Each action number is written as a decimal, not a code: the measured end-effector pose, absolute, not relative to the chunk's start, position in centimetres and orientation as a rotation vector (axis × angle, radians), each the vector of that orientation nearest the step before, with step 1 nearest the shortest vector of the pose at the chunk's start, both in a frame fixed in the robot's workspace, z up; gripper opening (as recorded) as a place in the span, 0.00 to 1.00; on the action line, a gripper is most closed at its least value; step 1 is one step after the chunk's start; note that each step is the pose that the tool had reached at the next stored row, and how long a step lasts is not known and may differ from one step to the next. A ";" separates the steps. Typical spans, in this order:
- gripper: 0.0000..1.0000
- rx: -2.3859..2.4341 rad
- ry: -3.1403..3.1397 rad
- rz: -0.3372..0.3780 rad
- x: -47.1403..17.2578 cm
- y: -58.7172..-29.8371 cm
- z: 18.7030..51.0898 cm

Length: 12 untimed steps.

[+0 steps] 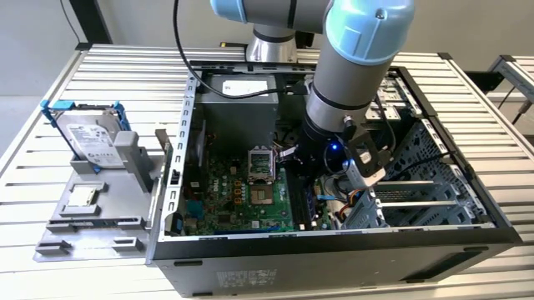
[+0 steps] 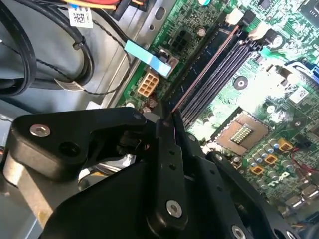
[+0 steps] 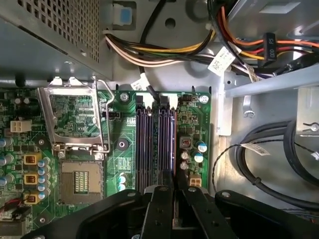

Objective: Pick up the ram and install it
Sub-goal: 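Insert the ram into the slot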

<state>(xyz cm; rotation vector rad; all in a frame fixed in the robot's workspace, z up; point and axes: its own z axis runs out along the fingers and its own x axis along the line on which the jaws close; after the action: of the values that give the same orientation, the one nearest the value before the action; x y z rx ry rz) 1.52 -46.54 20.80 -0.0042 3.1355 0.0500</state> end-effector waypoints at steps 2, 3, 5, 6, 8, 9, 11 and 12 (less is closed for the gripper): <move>0.00 -0.004 3.136 0.049 1.5 -46.5 20.8; 0.00 -0.004 3.136 0.049 1.5 -46.5 20.8; 0.00 -0.004 3.136 0.049 1.5 -46.5 20.8; 0.00 -0.004 3.135 0.049 1.5 -46.6 20.8; 1.00 -0.004 3.135 0.050 1.5 -46.5 20.7; 1.00 -0.005 3.135 0.049 1.5 -46.5 20.7; 1.00 0.007 3.136 0.050 1.5 -46.5 21.1; 1.00 0.011 3.135 0.052 1.5 -46.5 21.5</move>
<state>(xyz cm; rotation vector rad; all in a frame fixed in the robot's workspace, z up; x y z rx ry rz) 1.52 -46.54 21.51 0.0107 3.1353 0.0517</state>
